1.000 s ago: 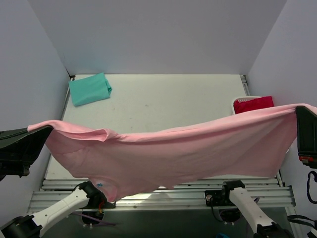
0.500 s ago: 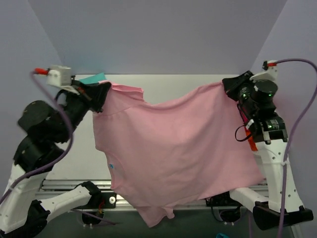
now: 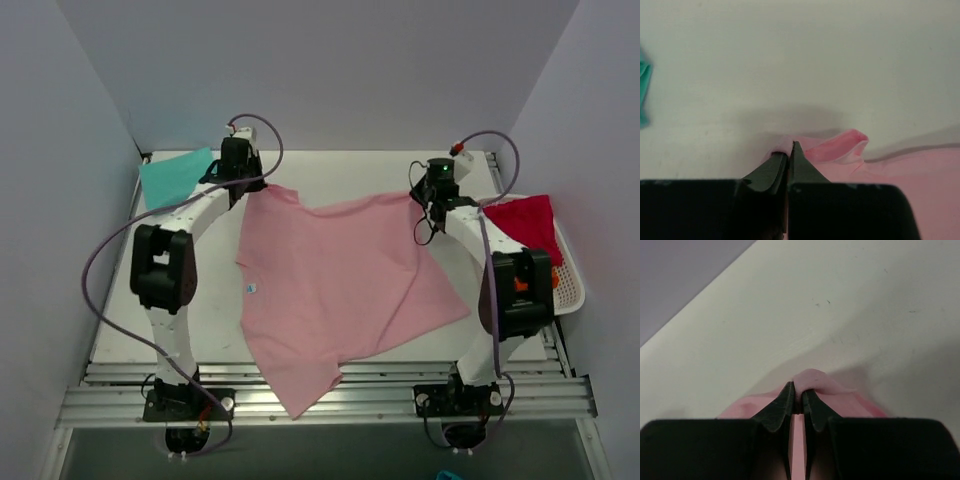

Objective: Fold and stack the t-shirts
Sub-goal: Flatten the tshirt out

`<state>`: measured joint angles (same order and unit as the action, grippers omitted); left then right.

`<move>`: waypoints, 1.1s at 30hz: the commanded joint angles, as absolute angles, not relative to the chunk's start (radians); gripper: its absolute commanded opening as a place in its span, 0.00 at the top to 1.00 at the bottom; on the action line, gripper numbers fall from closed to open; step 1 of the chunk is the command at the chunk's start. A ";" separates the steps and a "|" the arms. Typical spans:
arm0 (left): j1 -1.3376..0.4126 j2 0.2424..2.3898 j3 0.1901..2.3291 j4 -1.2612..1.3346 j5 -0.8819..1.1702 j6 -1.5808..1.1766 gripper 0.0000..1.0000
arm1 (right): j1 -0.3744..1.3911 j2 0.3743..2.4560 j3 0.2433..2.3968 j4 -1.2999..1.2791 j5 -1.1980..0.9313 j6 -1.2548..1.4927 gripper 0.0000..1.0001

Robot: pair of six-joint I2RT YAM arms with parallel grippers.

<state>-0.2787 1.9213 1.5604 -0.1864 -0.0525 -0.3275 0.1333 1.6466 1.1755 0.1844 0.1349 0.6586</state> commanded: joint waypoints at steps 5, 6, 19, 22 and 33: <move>-0.204 2.474 2.193 -0.158 0.169 -0.321 0.98 | 0.160 2.044 1.434 0.350 0.192 0.689 1.00; -0.203 2.556 2.259 -0.184 0.166 -0.305 0.98 | 0.160 2.075 1.469 0.350 0.193 0.689 1.00; -0.126 2.850 2.764 -0.196 0.172 -0.356 0.92 | 0.149 2.391 1.890 0.244 0.336 0.690 1.00; -0.117 2.853 2.728 -0.128 0.178 -0.382 0.21 | 0.141 2.430 1.957 0.206 0.412 0.686 0.42; -0.118 2.577 2.435 0.107 -0.103 -0.341 0.06 | 0.133 2.326 1.988 0.172 0.583 0.631 0.00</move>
